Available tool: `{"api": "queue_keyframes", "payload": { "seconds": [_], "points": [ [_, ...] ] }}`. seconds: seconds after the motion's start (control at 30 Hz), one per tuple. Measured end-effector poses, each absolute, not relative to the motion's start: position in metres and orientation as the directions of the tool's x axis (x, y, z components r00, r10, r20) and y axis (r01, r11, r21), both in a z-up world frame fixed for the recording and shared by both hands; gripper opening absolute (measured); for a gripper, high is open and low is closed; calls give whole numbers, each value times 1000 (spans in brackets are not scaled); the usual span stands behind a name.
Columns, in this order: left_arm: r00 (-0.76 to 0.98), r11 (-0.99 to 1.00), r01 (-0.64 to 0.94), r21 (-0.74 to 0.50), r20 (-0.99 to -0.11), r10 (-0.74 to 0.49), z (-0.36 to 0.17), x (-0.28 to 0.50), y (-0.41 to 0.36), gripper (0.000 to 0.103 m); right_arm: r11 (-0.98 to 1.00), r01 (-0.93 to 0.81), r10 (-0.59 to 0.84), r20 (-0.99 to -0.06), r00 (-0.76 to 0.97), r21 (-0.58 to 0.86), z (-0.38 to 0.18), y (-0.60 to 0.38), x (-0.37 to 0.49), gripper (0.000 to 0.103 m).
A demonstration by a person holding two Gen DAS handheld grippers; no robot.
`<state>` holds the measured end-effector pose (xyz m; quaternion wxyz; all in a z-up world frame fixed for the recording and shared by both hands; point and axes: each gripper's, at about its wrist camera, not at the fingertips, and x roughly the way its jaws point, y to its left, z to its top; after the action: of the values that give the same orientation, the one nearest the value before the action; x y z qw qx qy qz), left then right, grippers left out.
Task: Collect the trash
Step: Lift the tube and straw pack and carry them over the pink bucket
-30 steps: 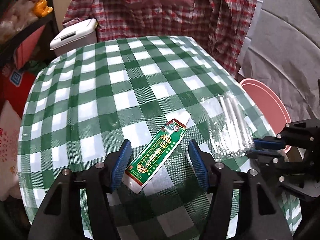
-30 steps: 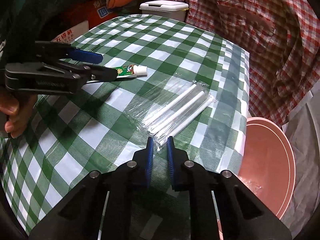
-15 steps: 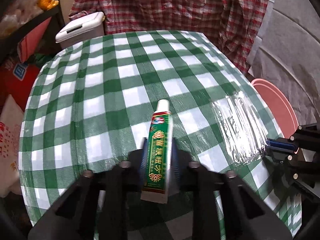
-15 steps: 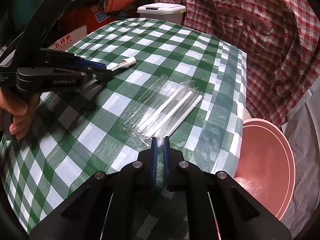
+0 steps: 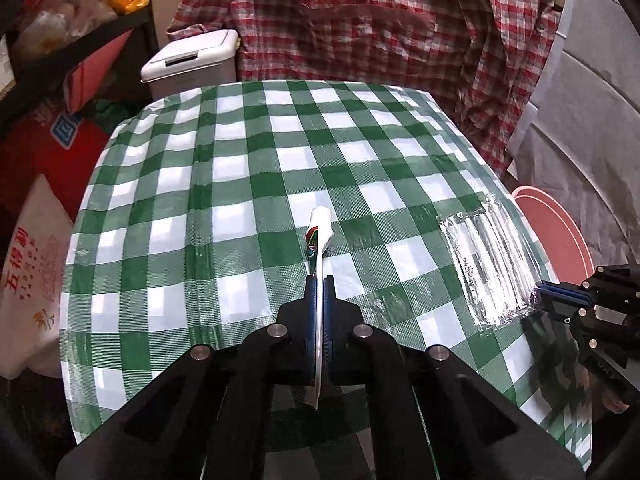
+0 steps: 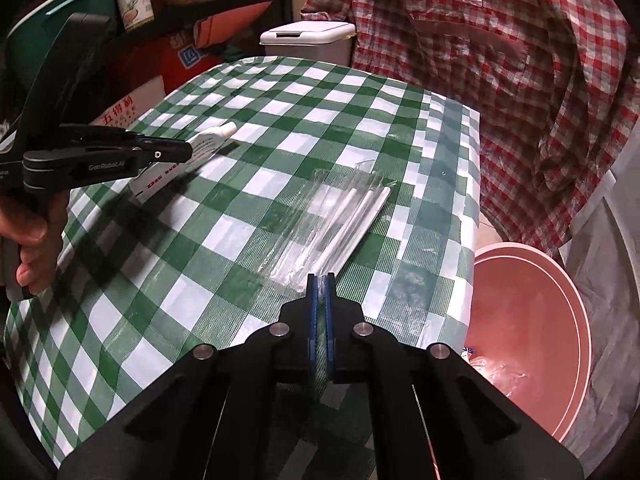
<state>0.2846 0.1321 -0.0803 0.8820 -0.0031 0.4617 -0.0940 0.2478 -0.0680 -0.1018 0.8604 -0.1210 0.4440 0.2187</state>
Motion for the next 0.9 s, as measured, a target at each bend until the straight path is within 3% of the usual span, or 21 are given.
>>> {"api": "queue_keyframes", "payload": {
  "seconds": [0.07,0.17,0.2,0.23,0.27,0.57,0.67,0.73,0.8,0.9],
  "points": [
    [555,982,165,-92,-814,-170,-80,284,132,3,876,-482,269,-821,503,-9,-104,-68,249,4],
    [549,981,171,-86,-819,-168,-82,284,132,3,887,-461,251,-835,489,-4,-108,-67,253,17],
    [548,981,172,-86,-819,-168,-82,284,132,3,892,-453,246,-835,492,-4,-108,-68,254,40],
    [548,981,172,-87,-819,-169,-81,284,133,3,895,-446,256,-829,498,9,-107,-69,254,56],
    [549,981,171,-88,-819,-169,-81,284,133,3,895,-444,271,-826,495,27,-105,-70,255,58],
    [550,982,168,-91,-818,-170,-81,282,134,3,931,-360,248,-835,492,64,-112,-62,275,57],
    [554,982,163,-95,-815,-171,-79,281,137,3,940,-336,223,-843,489,54,-118,-60,281,38],
    [557,982,160,-98,-812,-172,-77,281,141,3,941,-335,224,-844,487,57,-120,-58,282,20],
    [562,983,156,-102,-809,-173,-75,281,145,3,940,-340,212,-843,495,36,-119,-55,282,11],
    [567,983,151,-103,-806,-171,-72,281,149,3,943,-332,209,-836,507,35,-115,-56,281,7]
  ]
}}
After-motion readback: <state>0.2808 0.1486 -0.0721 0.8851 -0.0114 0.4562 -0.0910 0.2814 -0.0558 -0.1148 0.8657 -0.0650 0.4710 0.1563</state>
